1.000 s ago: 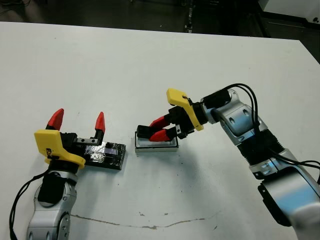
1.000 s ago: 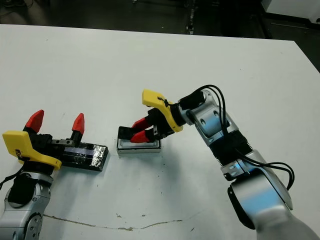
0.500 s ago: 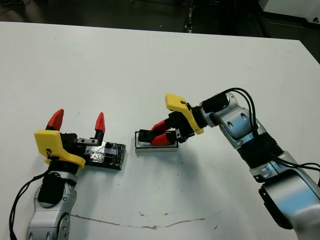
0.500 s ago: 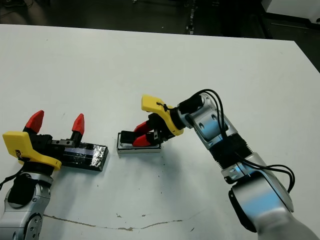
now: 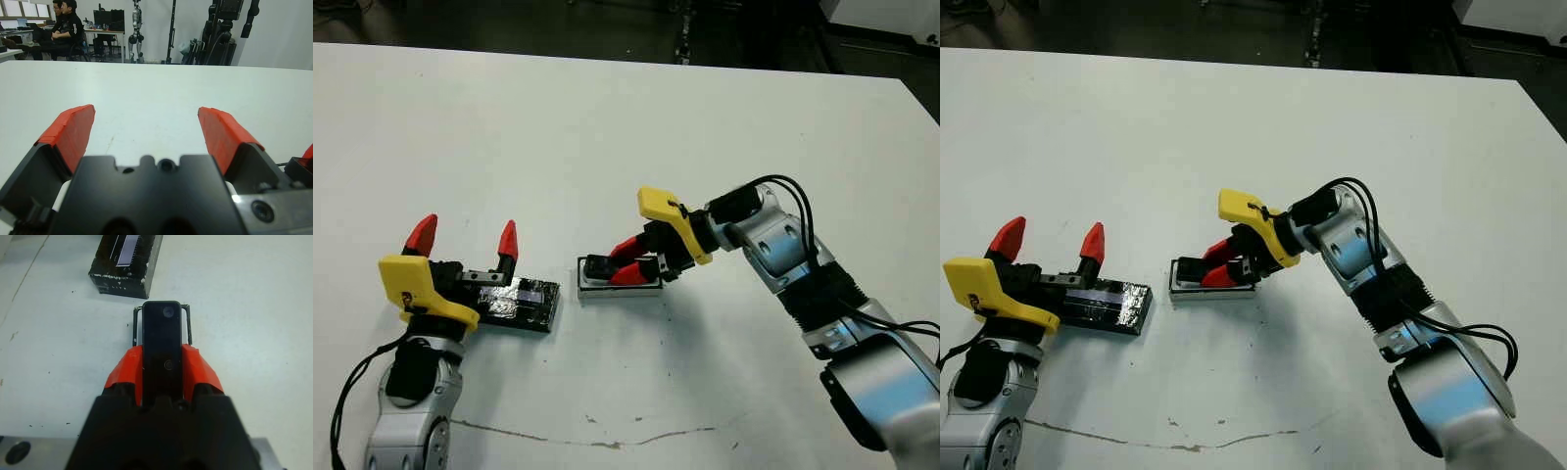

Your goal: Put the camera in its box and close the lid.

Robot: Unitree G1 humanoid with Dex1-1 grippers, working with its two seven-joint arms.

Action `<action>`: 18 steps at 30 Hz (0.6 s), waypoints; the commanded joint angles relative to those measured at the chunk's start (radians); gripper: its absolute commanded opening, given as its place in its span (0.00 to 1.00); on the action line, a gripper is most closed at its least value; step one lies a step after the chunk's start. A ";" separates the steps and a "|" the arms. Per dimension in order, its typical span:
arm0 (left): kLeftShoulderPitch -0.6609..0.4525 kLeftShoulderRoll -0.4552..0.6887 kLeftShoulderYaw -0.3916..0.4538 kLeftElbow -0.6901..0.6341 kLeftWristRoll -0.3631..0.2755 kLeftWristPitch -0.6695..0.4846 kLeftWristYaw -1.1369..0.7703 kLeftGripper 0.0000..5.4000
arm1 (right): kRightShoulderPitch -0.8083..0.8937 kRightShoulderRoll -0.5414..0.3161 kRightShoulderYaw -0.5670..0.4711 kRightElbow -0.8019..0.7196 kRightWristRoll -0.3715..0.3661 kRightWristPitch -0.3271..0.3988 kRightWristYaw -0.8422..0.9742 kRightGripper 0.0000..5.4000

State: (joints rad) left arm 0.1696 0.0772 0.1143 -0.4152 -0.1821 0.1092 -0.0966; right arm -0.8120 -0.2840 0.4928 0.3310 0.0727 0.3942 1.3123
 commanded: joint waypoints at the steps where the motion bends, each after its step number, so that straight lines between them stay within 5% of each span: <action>1: 0.016 0.005 0.006 0.003 -0.003 -0.004 -0.005 1.00 | 0.010 -0.030 0.001 0.013 -0.020 -0.025 0.002 0.31; 6: 0.018 0.006 0.004 -0.004 0.001 0.003 -0.002 1.00 | 0.005 -0.053 0.028 -0.022 -0.064 -0.040 -0.004 0.31; 9: 0.016 0.008 0.005 0.001 -0.001 -0.002 -0.006 1.00 | -0.006 -0.057 0.039 -0.034 -0.071 0.016 0.002 0.31; 14: 0.016 0.007 0.005 0.002 0.005 -0.003 -0.002 1.00 | -0.021 -0.052 0.039 -0.023 -0.050 0.062 0.028 0.46; 18: 0.014 0.007 0.004 0.004 0.009 -0.006 -0.001 1.00 | -0.025 -0.053 0.038 -0.002 -0.056 -0.018 0.037 0.56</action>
State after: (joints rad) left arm 0.1720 0.0775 0.1149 -0.4152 -0.1801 0.1080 -0.0975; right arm -0.8388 -0.3138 0.5258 0.3098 0.0320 0.3908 1.3402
